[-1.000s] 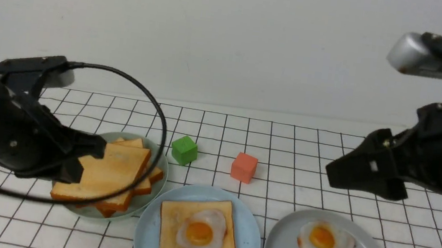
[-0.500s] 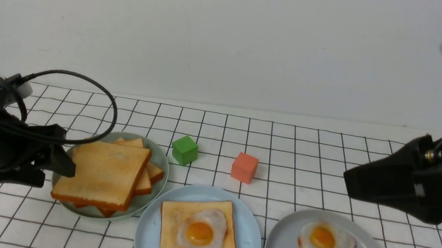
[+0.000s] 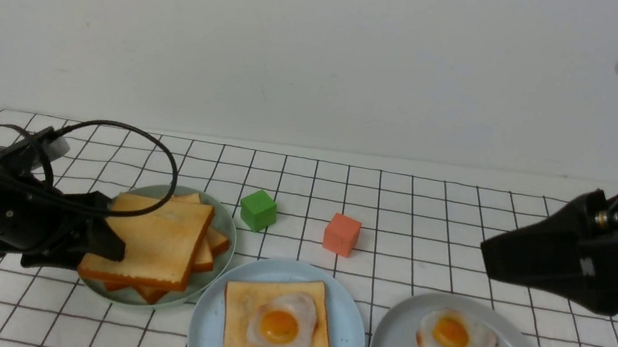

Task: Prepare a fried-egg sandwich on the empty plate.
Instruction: Use the left arm to grab a slice of bread, then use the left arm to place a slice of bread on the fried egg in the middle

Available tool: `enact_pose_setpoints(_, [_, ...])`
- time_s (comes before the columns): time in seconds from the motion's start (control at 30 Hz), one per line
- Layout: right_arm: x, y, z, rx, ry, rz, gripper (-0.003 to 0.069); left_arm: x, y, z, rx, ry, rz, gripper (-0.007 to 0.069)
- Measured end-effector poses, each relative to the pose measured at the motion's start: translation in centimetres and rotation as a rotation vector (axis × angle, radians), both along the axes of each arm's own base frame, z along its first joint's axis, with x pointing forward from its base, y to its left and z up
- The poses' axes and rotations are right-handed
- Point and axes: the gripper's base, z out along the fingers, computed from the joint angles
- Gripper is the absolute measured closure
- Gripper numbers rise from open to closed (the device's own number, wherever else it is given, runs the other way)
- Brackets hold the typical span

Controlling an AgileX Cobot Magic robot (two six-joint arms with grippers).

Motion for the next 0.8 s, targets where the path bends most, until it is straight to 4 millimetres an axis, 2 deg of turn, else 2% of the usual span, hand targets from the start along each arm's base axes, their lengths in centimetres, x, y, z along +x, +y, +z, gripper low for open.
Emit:
enact_pose_setpoints(0.07, [0.0, 0.0, 0.0, 0.001, 0.002, 0.001, 0.0153, 0.0, 0.0, 0.0, 0.006, 0.0, -0.005, 0.0393])
enact_pose_setpoints(0.13, [0.0, 0.0, 0.0, 0.0, 0.005, 0.003, 0.0153, 0.0, 0.1, 0.0, 0.012, 0.001, -0.012, 0.0424])
enact_pose_setpoints(0.33, [-0.2, 0.0, -0.1, 0.0, 0.021, 0.009, 0.0153, -0.3, 0.1, 0.6, 0.029, -0.007, -0.043, 0.0431])
enact_pose_setpoints(0.4, [-0.2, 0.0, -0.1, -0.002, 0.025, 0.011, 0.0153, -0.4, 0.0, 1.5, 0.033, -0.022, -0.055, 0.0446])
enact_pose_setpoints(0.53, [-0.3, 0.0, -0.2, -0.006, 0.036, 0.018, 0.0153, -1.4, -0.6, 4.8, -0.003, -0.083, -0.074, 0.0478])
enact_pose_setpoints(0.57, [-0.3, 0.0, -0.2, -0.006, 0.036, 0.018, 0.0153, -1.5, -0.6, 5.0, -0.004, -0.087, -0.073, 0.0478])
enact_pose_setpoints(0.63, [-0.3, 0.0, -0.2, -0.006, 0.036, 0.018, 0.0153, -2.7, -1.7, 6.6, -0.052, -0.132, -0.089, 0.0487])
enact_pose_setpoints(0.67, [-0.3, 0.0, -0.2, -0.006, 0.036, 0.018, 0.0153, -2.9, -1.8, 6.6, -0.062, -0.132, -0.086, 0.0487])
enact_pose_setpoints(0.77, [-0.3, 0.0, -0.2, -0.007, 0.037, 0.018, 0.0153, -4.7, -4.7, 6.5, -0.151, -0.17, -0.112, 0.0488])
enact_pose_setpoints(0.8, [-0.3, 0.0, -0.2, -0.007, 0.036, 0.018, 0.0153, -4.8, -4.8, 6.5, -0.156, -0.172, -0.107, 0.0488])
